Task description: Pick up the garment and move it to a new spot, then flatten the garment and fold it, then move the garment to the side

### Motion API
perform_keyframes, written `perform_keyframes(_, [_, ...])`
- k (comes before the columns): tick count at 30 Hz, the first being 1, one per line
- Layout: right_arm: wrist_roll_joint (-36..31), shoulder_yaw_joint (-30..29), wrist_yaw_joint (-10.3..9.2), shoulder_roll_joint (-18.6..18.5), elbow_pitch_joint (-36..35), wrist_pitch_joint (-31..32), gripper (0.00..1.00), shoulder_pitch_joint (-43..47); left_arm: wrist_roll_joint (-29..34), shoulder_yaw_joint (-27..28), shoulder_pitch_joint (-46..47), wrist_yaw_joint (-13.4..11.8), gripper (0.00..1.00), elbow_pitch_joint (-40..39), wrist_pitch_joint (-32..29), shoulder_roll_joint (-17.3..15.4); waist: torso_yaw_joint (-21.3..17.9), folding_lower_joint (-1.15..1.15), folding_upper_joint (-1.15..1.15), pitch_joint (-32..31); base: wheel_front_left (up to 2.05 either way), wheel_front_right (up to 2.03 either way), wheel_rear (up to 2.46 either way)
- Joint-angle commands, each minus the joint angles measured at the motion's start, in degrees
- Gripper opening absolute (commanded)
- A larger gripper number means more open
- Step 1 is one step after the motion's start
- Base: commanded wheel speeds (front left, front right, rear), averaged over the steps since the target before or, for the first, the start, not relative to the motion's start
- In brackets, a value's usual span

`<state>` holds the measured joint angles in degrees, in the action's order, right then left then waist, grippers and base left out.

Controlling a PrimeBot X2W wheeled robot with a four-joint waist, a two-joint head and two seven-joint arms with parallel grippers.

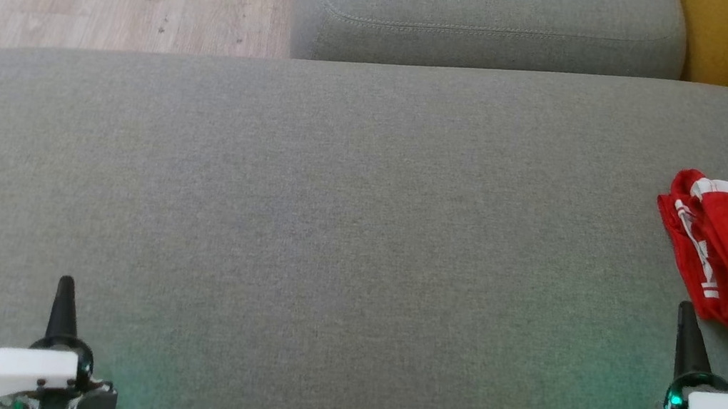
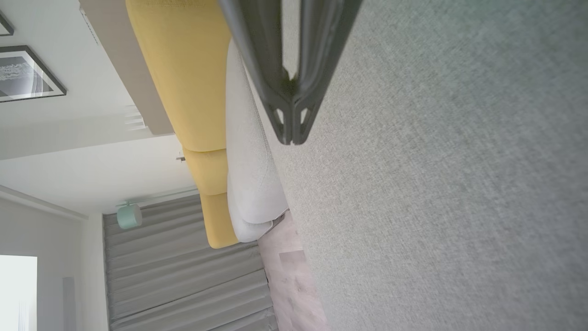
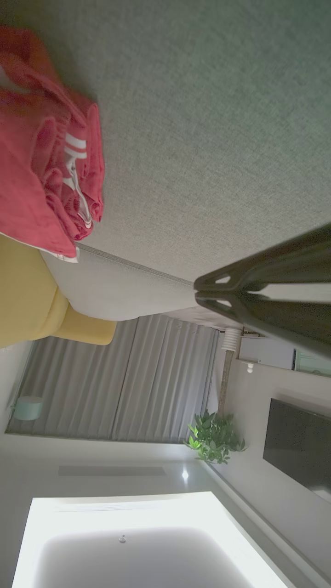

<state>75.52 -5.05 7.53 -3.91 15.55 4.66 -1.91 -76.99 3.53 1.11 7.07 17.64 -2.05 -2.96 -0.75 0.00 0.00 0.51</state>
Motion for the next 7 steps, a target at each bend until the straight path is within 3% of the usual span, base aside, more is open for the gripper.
perform_keyframes(1, [1.8, 0.4, -0.03, 0.2, -1.7, 0.7, 0.0, -3.4, -1.4, 1.8, 3.3, 0.2, 0.0, -2.2, -0.6, -0.3, 0.0, 0.0, 0.0, 0.0, 0.0, 0.0, 0.0])
perform_keyframes(7, [6.2, -0.2, -0.04, 0.4, -1.7, 1.0, 0.0, -3.6, -5.5, 2.1, 3.8, 0.3, 0.0, -2.6, -1.7, -0.2, 0.3, 0.0, 0.0, -0.1, 0.0, 0.0, 0.0])
